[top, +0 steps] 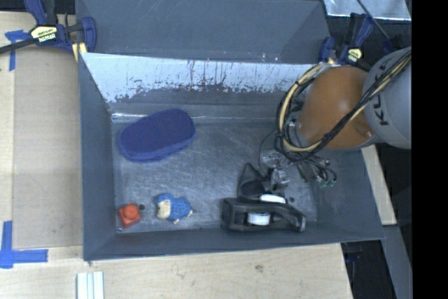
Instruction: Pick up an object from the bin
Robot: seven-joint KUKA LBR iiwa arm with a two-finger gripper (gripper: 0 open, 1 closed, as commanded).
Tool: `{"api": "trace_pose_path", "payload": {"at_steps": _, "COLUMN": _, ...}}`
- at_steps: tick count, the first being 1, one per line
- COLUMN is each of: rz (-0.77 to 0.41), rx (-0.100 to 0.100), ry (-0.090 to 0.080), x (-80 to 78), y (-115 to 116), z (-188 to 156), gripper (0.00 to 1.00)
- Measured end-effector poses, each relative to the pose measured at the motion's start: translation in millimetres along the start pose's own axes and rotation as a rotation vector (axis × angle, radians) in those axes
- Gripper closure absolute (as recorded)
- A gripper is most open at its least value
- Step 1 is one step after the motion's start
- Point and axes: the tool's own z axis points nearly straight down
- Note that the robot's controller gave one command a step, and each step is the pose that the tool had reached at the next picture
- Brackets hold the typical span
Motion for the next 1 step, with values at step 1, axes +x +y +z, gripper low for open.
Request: {"api": "trace_pose_path", "payload": {"at_steps": 1, "rz": -0.013, "rx": 0.001, "ry": -0.002, "x": 18.1, "y": 11.0, "z": -142.9, "gripper": 1.0}}
